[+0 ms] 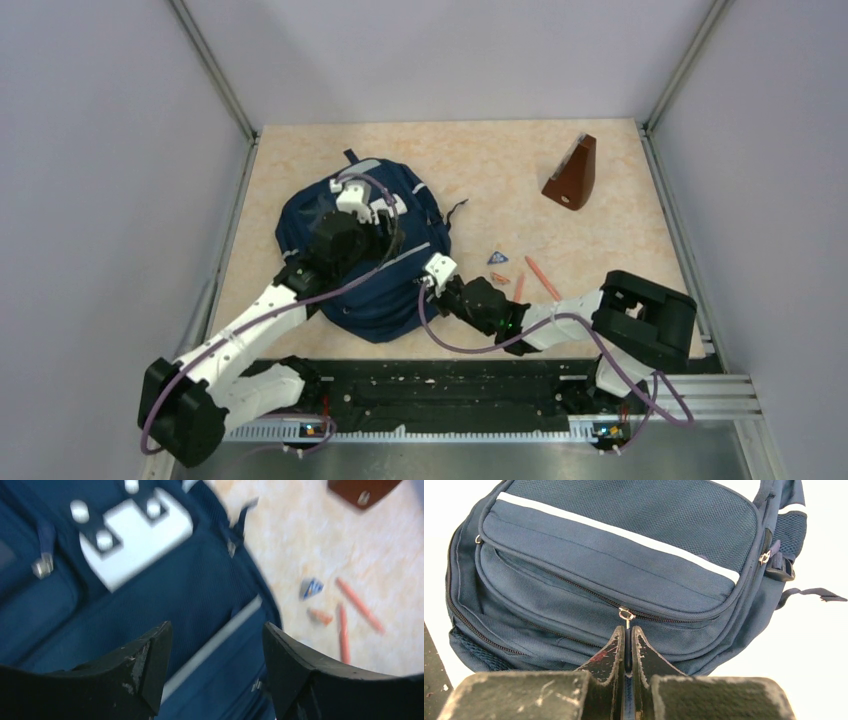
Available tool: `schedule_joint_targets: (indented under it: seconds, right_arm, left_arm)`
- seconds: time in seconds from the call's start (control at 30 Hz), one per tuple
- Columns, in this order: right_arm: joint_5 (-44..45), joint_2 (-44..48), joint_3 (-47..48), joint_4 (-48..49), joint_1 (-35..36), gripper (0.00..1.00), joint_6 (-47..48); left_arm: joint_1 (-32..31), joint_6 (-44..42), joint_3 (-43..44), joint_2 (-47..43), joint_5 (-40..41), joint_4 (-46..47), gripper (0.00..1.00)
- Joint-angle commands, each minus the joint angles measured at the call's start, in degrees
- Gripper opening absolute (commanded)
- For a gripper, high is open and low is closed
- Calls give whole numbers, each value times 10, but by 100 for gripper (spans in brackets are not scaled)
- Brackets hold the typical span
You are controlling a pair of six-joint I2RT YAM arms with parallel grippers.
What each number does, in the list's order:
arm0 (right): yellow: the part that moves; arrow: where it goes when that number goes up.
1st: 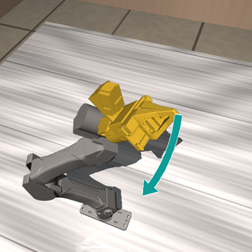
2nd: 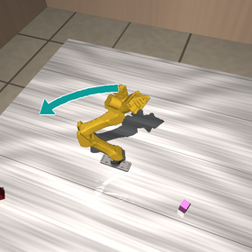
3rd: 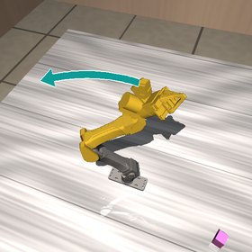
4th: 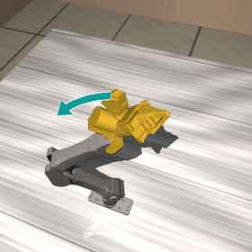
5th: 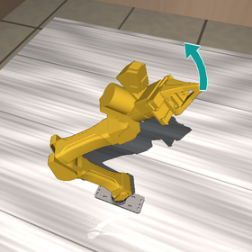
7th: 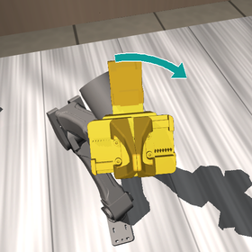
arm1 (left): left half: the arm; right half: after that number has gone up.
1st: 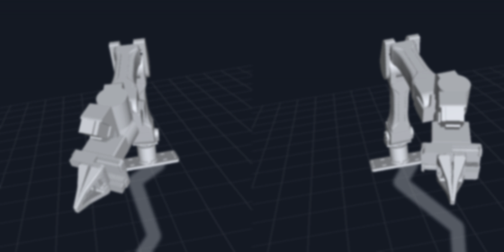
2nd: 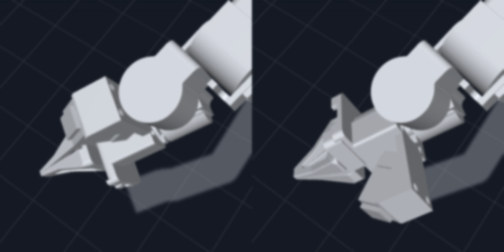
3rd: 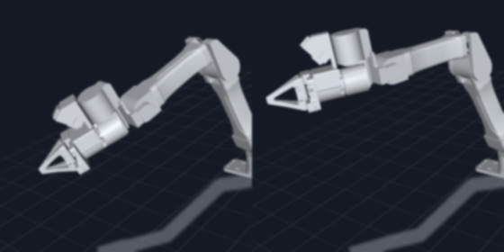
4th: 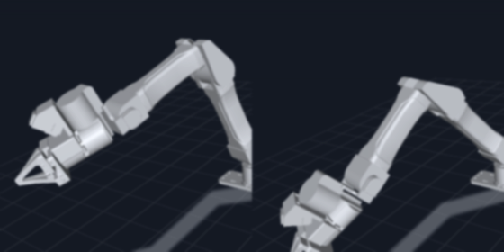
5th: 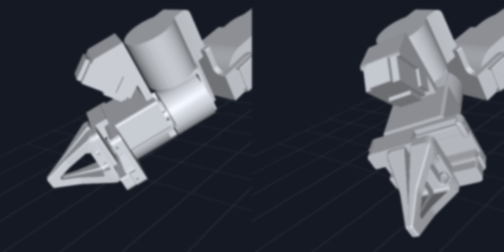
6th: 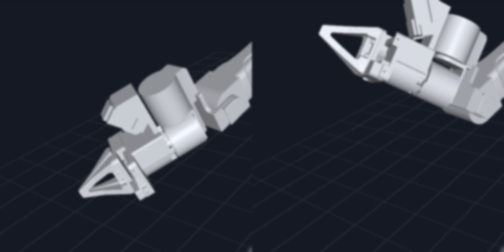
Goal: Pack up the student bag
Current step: Unzip the student bag at the center of the board.
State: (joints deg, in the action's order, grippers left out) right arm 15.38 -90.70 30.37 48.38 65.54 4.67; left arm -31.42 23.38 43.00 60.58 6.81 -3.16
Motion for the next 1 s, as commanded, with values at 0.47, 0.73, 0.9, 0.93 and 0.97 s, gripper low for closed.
schedule_joint_targets:
  seconds: [0.47, 0.73, 0.9, 0.93, 0.97]
  right_arm:
    - [-51, 29, -4, 10, -34, 0, -42]
    - [-55, 38, -8, 5, -34, 0, -42]
    - [-52, 46, -13, 5, -36, 0, -38]
    - [-53, 45, -13, 4, -36, 0, -37]
    - [-54, 46, -12, 4, -37, 0, -37]
  left_arm:
    - [-110, 11, -79, -70, 43, -208, 71]
    - [-140, -26, -36, -7, 137, -199, 71]
    - [-140, -38, -33, 13, 141, -203, 60]
    - [-140, -38, -33, 18, 138, -203, 51]
    - [-140, -38, -30, 22, 134, -202, 40]
